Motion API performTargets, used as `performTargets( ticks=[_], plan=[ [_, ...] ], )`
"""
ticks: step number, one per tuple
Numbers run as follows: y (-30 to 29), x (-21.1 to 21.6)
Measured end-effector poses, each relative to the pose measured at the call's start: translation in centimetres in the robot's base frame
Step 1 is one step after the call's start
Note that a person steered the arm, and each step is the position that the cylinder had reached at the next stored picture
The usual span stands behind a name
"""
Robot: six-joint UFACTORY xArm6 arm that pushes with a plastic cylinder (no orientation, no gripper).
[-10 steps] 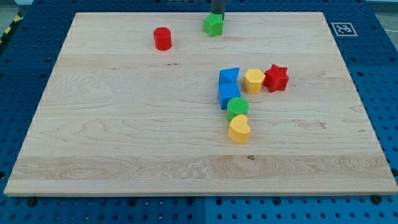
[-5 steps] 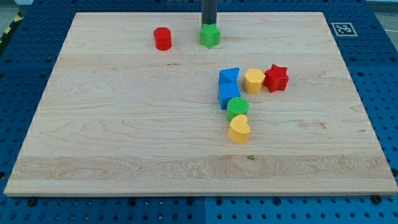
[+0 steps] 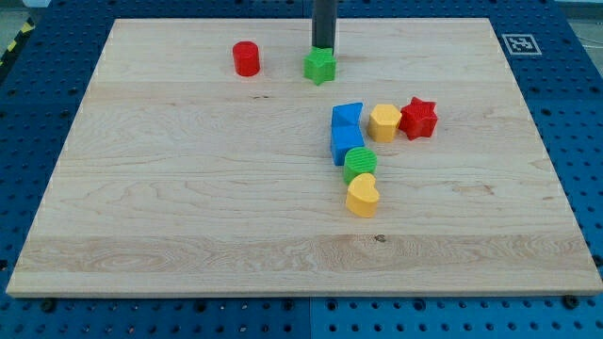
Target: Push green star towards middle of the board
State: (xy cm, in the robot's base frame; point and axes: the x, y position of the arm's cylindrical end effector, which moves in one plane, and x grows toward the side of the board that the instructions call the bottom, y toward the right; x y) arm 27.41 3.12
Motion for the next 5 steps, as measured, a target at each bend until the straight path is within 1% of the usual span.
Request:
performTargets(
  ticks=[2, 5],
  plan=[
    [-0.5, 1.4],
    [-1.4, 1.9]
  ],
)
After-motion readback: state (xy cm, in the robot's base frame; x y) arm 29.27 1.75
